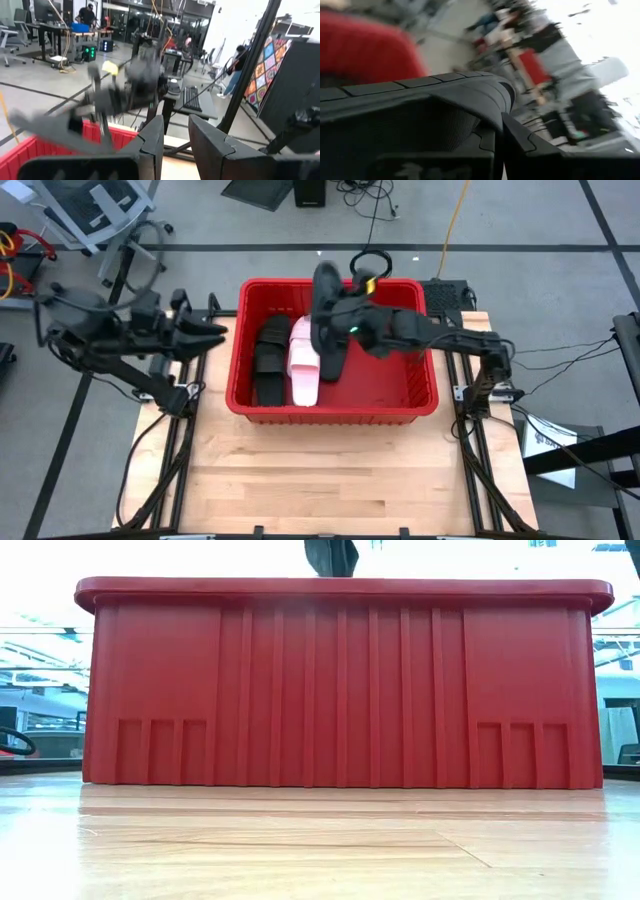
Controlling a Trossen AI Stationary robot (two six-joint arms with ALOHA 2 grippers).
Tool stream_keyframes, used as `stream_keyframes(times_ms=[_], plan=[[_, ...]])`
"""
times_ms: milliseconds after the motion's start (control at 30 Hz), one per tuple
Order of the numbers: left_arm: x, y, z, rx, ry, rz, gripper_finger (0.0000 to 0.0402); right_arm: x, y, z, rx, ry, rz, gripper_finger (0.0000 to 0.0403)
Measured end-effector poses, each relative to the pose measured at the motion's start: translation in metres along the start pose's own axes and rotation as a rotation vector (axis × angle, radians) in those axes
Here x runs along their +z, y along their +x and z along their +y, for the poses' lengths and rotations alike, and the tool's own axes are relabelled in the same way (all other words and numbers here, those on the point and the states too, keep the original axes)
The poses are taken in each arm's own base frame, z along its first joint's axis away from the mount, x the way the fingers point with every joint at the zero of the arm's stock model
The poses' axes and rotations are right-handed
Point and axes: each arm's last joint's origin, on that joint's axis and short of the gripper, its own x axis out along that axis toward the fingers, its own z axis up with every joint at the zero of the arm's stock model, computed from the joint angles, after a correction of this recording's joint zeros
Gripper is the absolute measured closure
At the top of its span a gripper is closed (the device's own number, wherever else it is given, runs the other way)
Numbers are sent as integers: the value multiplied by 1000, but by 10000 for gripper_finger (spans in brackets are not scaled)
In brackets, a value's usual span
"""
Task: Pick and place slides into bin
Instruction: Put the black slide into the red bin
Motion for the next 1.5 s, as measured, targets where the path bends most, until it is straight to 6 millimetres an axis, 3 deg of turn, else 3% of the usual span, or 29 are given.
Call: stream_keyframes(times_ms=[267, 567, 767, 1033, 1500], plan=[[7, -21, 8, 14, 22, -50, 314, -27, 31, 58, 218, -111, 202, 403], [9, -24, 10, 51, 98, -61, 314, -47, 55, 115, 356, -230, 338, 403], [9, -24, 10, 52, 106, -61, 314, -78, 63, 147, 398, -292, 398, 403], [8, -24, 10, 52, 129, -57, 314, -113, 61, 162, 387, -366, 372, 403], [9, -24, 10, 51, 109, -61, 314, -133, 64, 176, 381, -389, 356, 403]])
